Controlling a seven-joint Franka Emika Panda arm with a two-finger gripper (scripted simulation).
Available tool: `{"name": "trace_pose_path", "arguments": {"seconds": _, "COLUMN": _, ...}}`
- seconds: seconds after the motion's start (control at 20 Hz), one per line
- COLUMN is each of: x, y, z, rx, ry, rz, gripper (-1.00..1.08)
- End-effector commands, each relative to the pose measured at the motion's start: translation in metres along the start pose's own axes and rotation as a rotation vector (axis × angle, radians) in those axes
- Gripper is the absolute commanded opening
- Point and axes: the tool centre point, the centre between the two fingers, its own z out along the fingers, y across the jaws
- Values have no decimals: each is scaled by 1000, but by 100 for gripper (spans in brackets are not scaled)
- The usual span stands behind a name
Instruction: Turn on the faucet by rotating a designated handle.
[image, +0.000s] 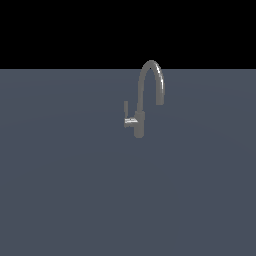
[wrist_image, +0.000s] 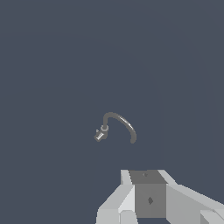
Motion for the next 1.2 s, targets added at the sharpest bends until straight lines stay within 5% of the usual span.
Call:
{"name": "trace_pose_path", "arguments": {"seconds": 0.0, "x": 3, "y": -16, "z": 5, "rx": -19, "ry": 40, "rz": 47, "gripper": -100}}
{"name": "trace_pose_path", "arguments": {"seconds": 0.55, "x": 15, "y": -85, "z": 62, "rx": -98, "ry": 177, "rz": 224, "gripper": -100}}
{"name": "trace_pose_path", "arguments": {"seconds": 1.15, "x": 19, "y": -138, "z": 185, "rx": -173, "ry": 250, "rz": 395, "gripper": -100}}
